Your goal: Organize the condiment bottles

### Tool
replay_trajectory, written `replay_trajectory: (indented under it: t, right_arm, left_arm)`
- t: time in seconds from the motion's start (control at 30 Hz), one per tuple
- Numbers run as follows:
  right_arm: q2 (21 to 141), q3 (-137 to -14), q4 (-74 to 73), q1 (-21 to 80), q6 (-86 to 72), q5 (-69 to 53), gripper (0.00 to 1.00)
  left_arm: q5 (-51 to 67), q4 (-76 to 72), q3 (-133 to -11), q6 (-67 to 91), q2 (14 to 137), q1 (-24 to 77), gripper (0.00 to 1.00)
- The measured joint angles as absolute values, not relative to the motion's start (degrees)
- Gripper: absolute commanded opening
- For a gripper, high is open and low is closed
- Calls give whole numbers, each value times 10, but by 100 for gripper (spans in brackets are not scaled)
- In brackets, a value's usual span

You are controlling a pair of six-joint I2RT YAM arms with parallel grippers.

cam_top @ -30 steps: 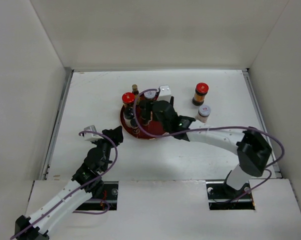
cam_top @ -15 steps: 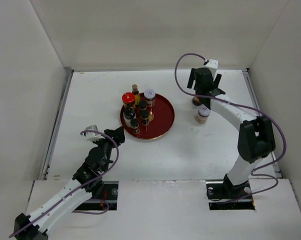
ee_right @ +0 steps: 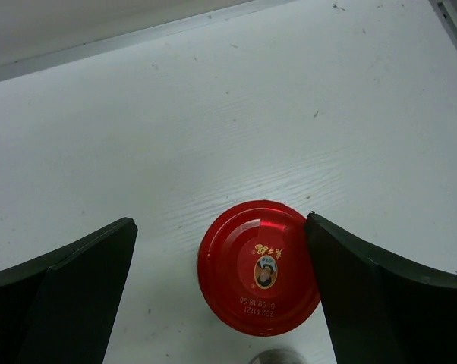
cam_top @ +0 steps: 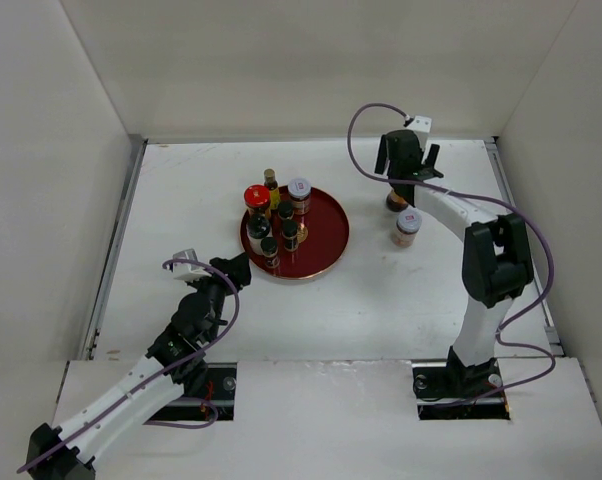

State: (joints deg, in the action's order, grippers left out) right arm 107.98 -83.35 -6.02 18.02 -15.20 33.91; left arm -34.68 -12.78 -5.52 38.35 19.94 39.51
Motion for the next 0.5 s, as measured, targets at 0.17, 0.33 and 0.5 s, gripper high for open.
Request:
replay_trajectory:
  t: [0.17,0.33,0.5]
  right_arm:
    - [1077,-803,-56,173,-153,337,99]
    - [1072,-796,-58,172,-147,334,99]
    - [1066,-796,-57,172,-148,334,99]
  left_arm:
    - [-346,-136,-55,383,206,395,63]
    - [-346,-140,-55,383,208,395,62]
    - [-346,-140,-55,383,207,395,62]
